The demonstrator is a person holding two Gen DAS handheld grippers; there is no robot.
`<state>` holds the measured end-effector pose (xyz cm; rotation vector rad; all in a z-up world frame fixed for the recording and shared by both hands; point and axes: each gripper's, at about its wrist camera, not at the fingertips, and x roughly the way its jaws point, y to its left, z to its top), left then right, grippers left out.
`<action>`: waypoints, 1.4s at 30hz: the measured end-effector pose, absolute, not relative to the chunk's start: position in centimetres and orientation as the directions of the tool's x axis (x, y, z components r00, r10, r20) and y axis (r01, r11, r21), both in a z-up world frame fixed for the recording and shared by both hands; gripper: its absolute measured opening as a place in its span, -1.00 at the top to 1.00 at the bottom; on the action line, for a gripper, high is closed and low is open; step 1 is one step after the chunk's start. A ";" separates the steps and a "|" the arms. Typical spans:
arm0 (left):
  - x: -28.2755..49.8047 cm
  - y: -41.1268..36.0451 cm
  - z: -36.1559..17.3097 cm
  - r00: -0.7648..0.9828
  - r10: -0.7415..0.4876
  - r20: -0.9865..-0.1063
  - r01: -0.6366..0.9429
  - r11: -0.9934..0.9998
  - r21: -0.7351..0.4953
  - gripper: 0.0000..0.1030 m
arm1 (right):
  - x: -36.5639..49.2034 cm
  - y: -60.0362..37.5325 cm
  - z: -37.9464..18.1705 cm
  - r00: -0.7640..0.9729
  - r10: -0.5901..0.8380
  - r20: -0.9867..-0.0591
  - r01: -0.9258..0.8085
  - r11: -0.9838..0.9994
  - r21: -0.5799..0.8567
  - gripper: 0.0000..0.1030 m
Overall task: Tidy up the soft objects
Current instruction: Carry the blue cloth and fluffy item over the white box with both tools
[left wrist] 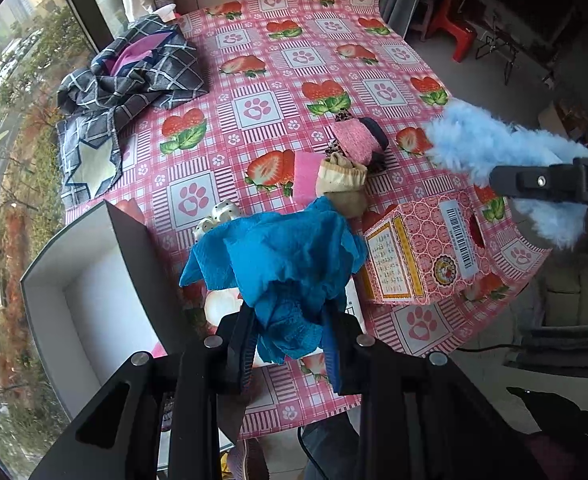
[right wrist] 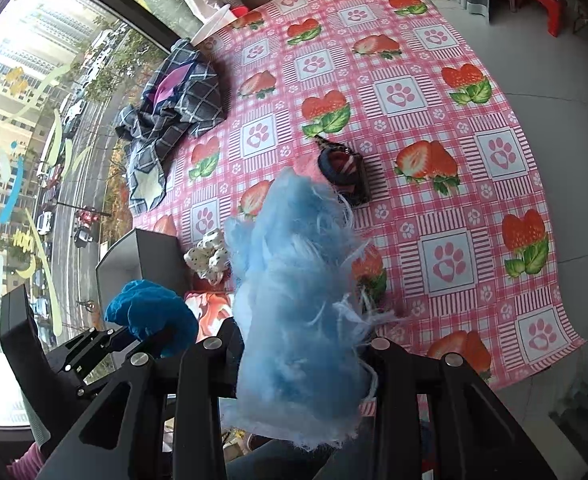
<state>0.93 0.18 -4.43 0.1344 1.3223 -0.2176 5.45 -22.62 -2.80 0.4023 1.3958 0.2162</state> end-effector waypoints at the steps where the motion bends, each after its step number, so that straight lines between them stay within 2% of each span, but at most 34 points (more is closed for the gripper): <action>1: 0.8 0.4 -4.3 0.234 -0.082 -0.969 0.227 0.974 -0.028 0.39 | 5.3 -22.3 -2.7 0.169 0.381 -0.909 0.079 0.914 0.398 0.31; 11: -0.6 3.2 -3.2 0.272 -0.072 -0.960 0.143 0.989 -0.034 0.39 | 4.5 -18.4 -1.6 0.157 0.368 -0.916 -0.027 0.929 0.369 0.31; 23: -3.0 8.5 -2.2 0.312 -0.031 -0.949 -0.030 0.999 -0.042 0.39 | 3.5 -11.0 -1.1 0.089 0.373 -0.923 -0.234 0.909 0.345 0.31; 42: -6.8 15.4 -1.9 0.322 0.031 -0.946 -0.267 0.962 -0.059 0.38 | 2.8 -2.4 -0.9 0.006 0.364 -0.931 -0.455 0.830 0.322 0.31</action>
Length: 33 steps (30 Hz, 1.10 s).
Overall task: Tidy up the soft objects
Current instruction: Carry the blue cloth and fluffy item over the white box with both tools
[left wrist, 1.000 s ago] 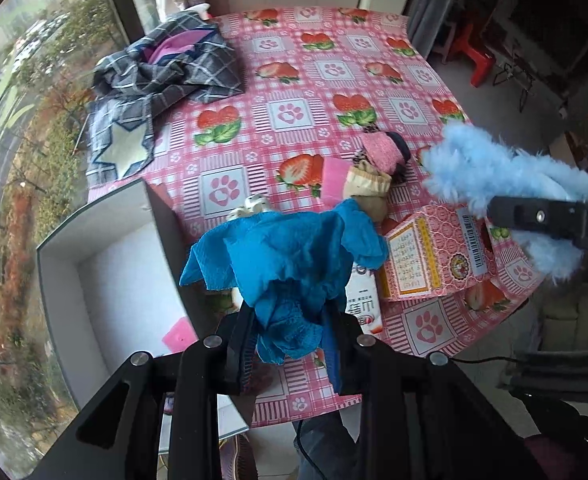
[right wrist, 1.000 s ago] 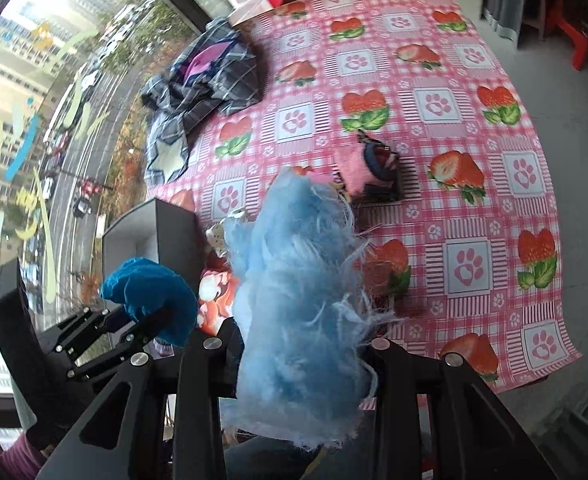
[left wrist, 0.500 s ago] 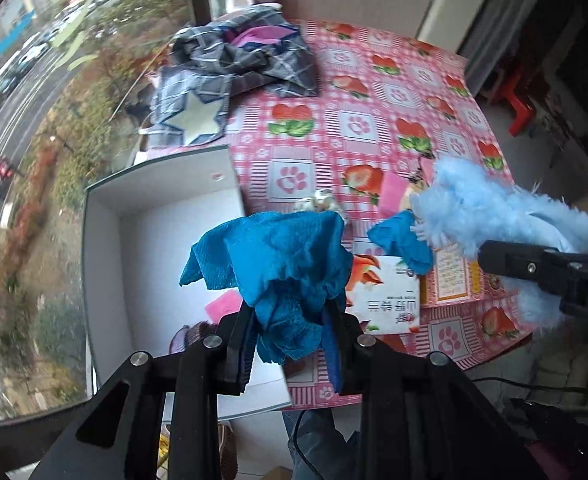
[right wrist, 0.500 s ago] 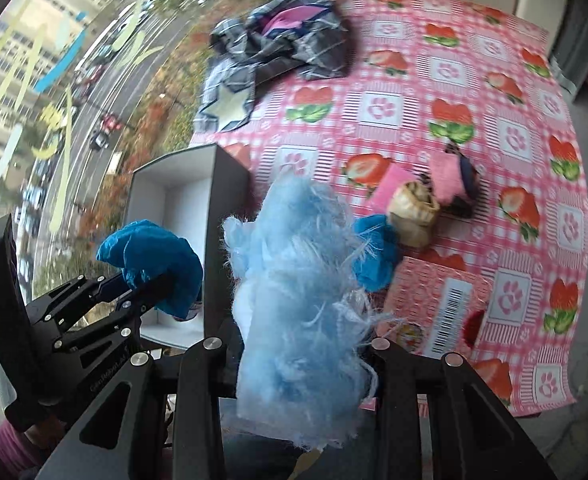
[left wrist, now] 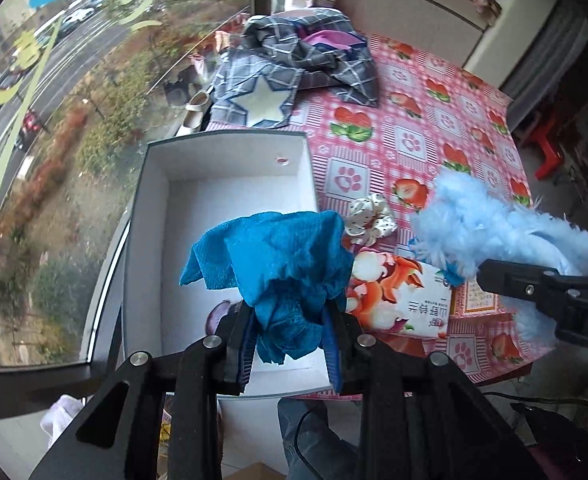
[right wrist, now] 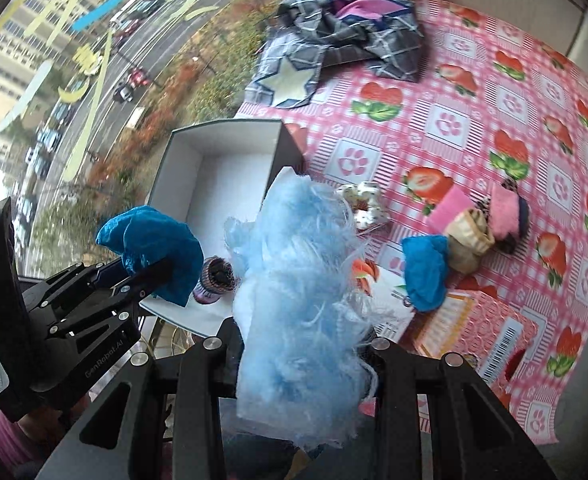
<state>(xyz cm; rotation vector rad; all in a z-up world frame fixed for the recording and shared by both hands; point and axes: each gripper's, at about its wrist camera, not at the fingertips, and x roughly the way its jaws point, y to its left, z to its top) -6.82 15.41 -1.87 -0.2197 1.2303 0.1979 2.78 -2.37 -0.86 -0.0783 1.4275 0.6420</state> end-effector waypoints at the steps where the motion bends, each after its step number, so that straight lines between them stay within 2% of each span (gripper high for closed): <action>1: -7.0 15.6 -1.9 0.320 0.033 -0.947 -0.275 0.960 -0.060 0.38 | 2.7 -2.0 -0.9 0.001 0.363 -0.932 -0.464 0.826 0.321 0.31; 33: -11.1 20.4 -2.2 0.304 0.077 -0.950 -0.440 0.895 -0.069 0.37 | 1.1 5.6 -1.4 -0.083 0.342 -0.936 -0.618 0.719 0.317 0.31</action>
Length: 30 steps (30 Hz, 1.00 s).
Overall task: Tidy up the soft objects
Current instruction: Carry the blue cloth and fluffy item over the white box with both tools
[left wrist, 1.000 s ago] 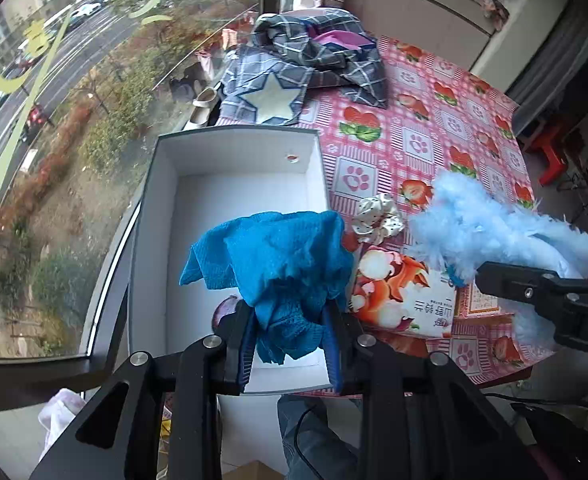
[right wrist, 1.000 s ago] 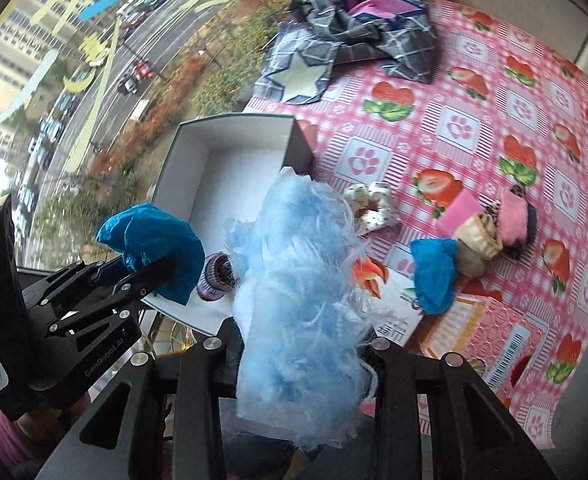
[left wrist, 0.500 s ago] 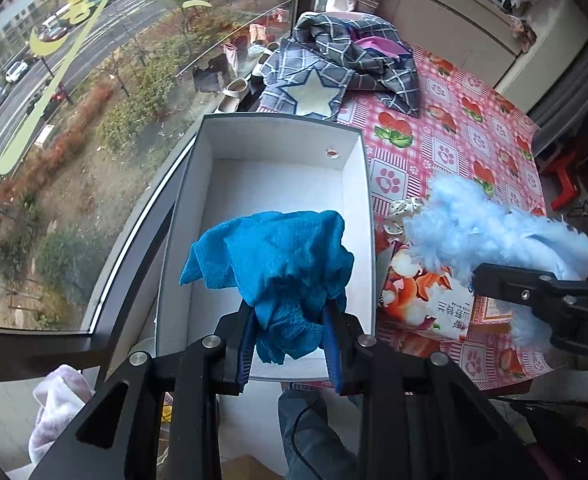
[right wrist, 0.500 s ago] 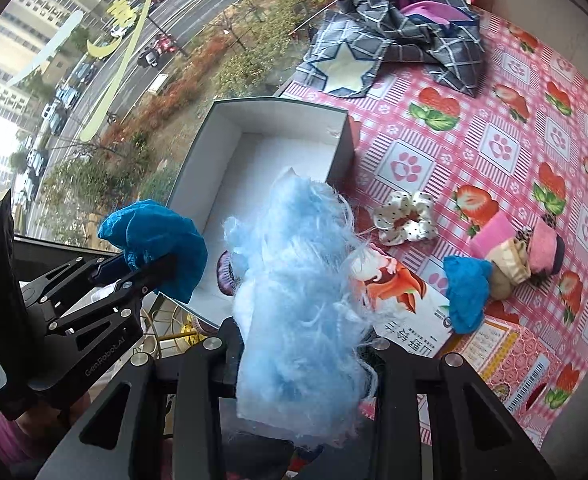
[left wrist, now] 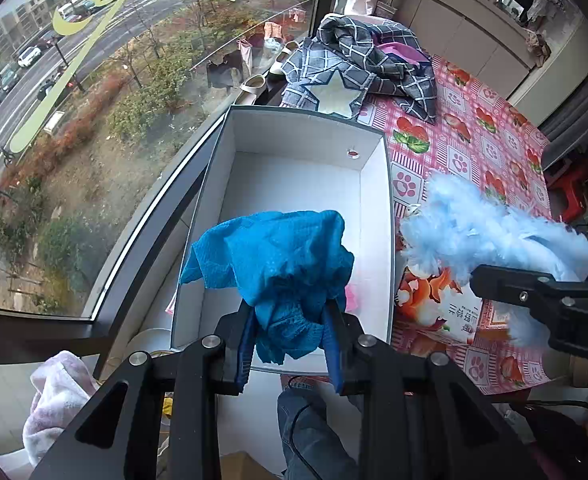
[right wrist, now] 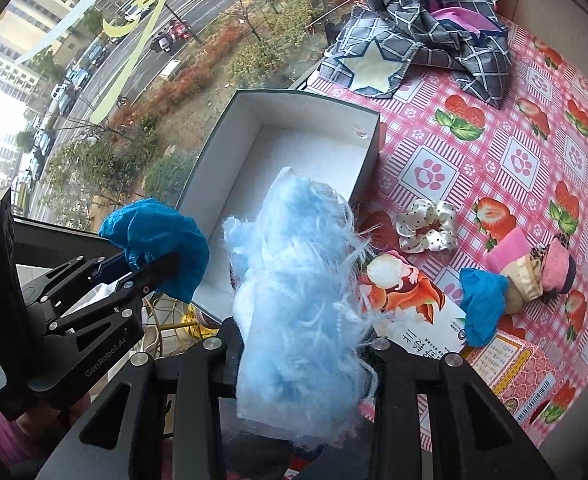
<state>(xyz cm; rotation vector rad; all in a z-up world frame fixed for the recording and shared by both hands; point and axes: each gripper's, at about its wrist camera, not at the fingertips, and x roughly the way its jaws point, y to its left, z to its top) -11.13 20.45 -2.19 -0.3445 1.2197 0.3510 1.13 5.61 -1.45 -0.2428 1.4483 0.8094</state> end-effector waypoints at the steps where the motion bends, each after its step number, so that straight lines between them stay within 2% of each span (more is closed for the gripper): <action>1: -11.2 20.5 -2.2 0.304 0.077 -0.950 -0.442 0.894 -0.069 0.37 | 1.1 5.7 -1.4 -0.084 0.342 -0.936 -0.620 0.718 0.317 0.31; 30: -11.5 21.6 -2.4 0.299 0.074 -0.951 -0.457 0.886 -0.075 0.37 | 1.6 7.0 -1.6 -0.097 0.332 -0.938 -0.633 0.707 0.316 0.31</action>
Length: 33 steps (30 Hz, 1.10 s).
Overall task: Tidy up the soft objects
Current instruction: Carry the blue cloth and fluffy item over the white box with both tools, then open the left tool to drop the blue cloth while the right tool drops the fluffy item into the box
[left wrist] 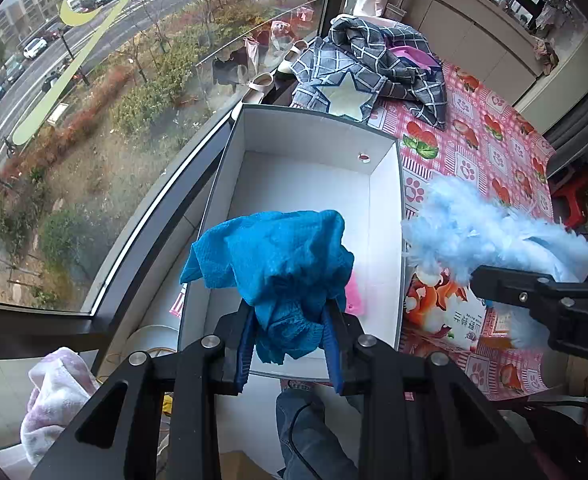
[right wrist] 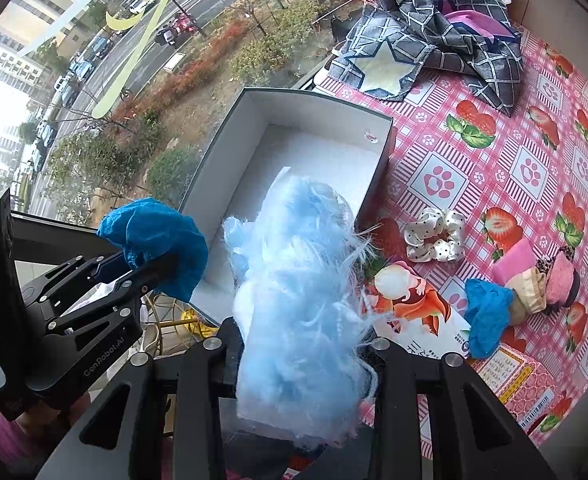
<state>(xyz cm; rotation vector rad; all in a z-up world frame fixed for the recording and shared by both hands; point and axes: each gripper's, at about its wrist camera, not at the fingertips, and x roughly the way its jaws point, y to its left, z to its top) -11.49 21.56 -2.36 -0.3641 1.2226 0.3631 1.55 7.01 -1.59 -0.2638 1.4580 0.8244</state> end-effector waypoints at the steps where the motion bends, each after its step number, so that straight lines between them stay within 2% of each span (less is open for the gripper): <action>1: -11.4 21.7 -2.4 0.297 0.073 -0.952 -0.459 0.885 -0.075 0.37 | 1.6 7.1 -1.6 -0.098 0.332 -0.938 -0.633 0.707 0.316 0.31; 33: -8.0 22.5 -4.9 0.217 0.063 -0.974 -0.435 0.899 -0.039 0.34 | 3.9 10.4 -3.1 -0.123 0.335 -0.934 -0.633 0.699 0.333 0.31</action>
